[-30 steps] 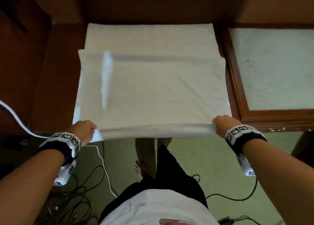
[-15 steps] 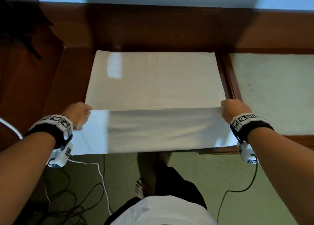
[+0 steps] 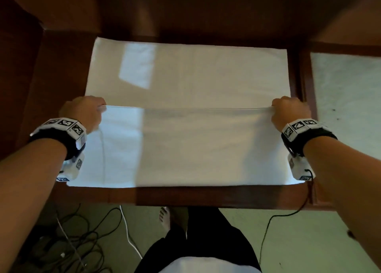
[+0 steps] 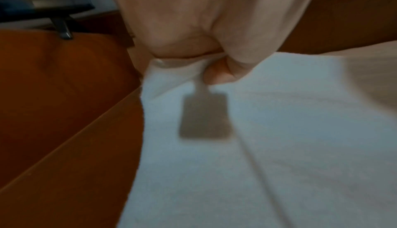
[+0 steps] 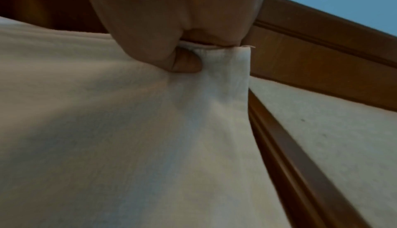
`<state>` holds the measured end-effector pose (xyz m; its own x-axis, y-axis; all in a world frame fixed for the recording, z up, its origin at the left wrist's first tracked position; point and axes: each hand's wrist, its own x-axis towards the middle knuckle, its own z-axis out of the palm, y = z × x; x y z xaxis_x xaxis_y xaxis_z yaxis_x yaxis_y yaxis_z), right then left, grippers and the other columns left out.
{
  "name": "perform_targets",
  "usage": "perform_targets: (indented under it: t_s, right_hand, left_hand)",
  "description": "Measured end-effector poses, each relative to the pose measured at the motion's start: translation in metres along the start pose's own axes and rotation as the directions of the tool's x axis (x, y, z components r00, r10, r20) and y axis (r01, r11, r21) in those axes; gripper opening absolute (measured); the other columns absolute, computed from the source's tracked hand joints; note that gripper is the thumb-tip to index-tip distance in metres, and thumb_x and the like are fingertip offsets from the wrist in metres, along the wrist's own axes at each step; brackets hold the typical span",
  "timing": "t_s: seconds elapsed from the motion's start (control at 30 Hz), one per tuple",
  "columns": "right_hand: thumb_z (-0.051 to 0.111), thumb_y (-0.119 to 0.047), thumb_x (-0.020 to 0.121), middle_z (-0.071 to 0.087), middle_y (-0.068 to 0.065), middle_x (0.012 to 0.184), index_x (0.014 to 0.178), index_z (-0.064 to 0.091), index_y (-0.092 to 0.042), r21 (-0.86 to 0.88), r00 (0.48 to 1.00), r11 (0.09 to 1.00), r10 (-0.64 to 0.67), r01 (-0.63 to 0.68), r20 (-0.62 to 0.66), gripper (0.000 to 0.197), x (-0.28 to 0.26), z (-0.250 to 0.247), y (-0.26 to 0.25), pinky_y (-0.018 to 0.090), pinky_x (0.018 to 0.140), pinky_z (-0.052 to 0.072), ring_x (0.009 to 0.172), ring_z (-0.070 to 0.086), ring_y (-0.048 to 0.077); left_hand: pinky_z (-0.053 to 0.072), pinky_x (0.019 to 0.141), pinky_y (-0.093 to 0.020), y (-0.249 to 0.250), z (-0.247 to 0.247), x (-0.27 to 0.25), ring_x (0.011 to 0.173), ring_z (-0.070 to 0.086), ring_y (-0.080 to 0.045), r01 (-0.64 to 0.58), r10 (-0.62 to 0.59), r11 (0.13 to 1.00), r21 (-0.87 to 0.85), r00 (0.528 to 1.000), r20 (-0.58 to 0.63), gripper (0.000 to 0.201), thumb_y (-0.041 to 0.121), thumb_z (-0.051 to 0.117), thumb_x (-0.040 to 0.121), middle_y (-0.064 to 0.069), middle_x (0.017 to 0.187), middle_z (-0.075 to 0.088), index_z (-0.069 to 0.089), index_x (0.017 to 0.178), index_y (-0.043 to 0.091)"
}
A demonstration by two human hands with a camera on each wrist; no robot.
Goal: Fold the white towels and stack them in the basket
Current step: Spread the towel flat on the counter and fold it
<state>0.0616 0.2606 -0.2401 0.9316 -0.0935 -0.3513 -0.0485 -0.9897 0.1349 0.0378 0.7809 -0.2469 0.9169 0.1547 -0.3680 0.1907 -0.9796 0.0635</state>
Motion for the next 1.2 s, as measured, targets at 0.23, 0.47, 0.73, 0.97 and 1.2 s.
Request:
perform_targets:
  t_s: [0.23, 0.47, 0.73, 0.97, 1.2]
  right_hand:
    - [0.037, -0.047, 0.094, 0.013, 0.01, 0.164, 0.153, 0.028, -0.025, 0.263, 0.989, 0.961, -0.048, 0.085, -0.142, 0.063, -0.069, 0.09, -0.026, 0.056, 0.114, 0.019, 0.147, 0.016, 0.037]
    - [0.016, -0.063, 0.094, -0.011, 0.002, 0.166, 0.158, 0.005, -0.035, 0.21, 0.999, 0.978, 0.003, 0.007, -0.047, 0.07, -0.135, 0.135, -0.023, 0.053, 0.121, 0.005, 0.153, -0.008, 0.028]
    - [0.038, -0.057, 0.093, 0.013, 0.014, 0.164, 0.154, 0.031, -0.023, 0.168, 0.89, 0.887, -0.386, 0.43, -0.242, 0.071, -0.151, 0.117, -0.175, 0.055, 0.111, 0.023, 0.151, 0.013, 0.037]
    - [0.023, -0.071, 0.093, -0.003, 0.004, 0.167, 0.157, 0.01, -0.037, 0.056, 0.884, 0.884, -0.457, 0.463, -0.101, 0.074, -0.139, 0.128, -0.149, 0.056, 0.119, 0.013, 0.153, -0.002, 0.029]
    - [0.012, -0.071, 0.093, -0.01, -0.002, 0.166, 0.157, 0.002, -0.038, 0.21, 0.999, 0.978, 0.019, -0.012, -0.029, 0.073, -0.113, 0.13, 0.026, 0.054, 0.121, 0.006, 0.152, -0.011, 0.015]
  left_hand:
    - [0.024, 0.112, -0.061, 0.013, 0.091, -0.069, 0.148, 0.018, -0.039, -0.11, 0.111, 0.994, 0.027, 0.993, -0.043, 0.068, 0.056, 0.043, 0.096, -0.008, 0.166, 0.016, 0.025, 0.157, 0.032]
    - [0.011, 0.119, -0.062, -0.007, 0.135, -0.131, 0.153, 0.001, -0.04, -0.113, 0.113, 0.993, 0.04, 0.993, 0.025, 0.08, 0.074, 0.01, 0.09, -0.008, 0.169, -0.001, -0.003, 0.16, 0.037]
    - [0.014, 0.115, -0.066, 0.052, 0.146, -0.143, 0.152, 0.009, -0.041, -0.257, 0.258, 0.965, 0.052, 0.966, -0.01, 0.081, 0.075, 0.025, 0.088, -0.003, 0.169, 0.006, 0.018, 0.159, 0.036]
    - [0.012, 0.115, -0.065, 0.049, 0.157, -0.141, 0.152, 0.006, -0.04, -0.25, 0.253, 0.966, 0.07, 0.966, -0.05, 0.083, 0.075, 0.024, 0.088, -0.002, 0.169, 0.004, 0.017, 0.159, 0.034]
    - [0.014, 0.115, -0.065, 0.052, 0.155, -0.141, 0.152, 0.011, -0.041, -0.257, 0.261, 0.964, 0.066, 0.964, -0.055, 0.083, 0.074, 0.029, 0.086, -0.003, 0.169, 0.009, 0.024, 0.159, 0.033]
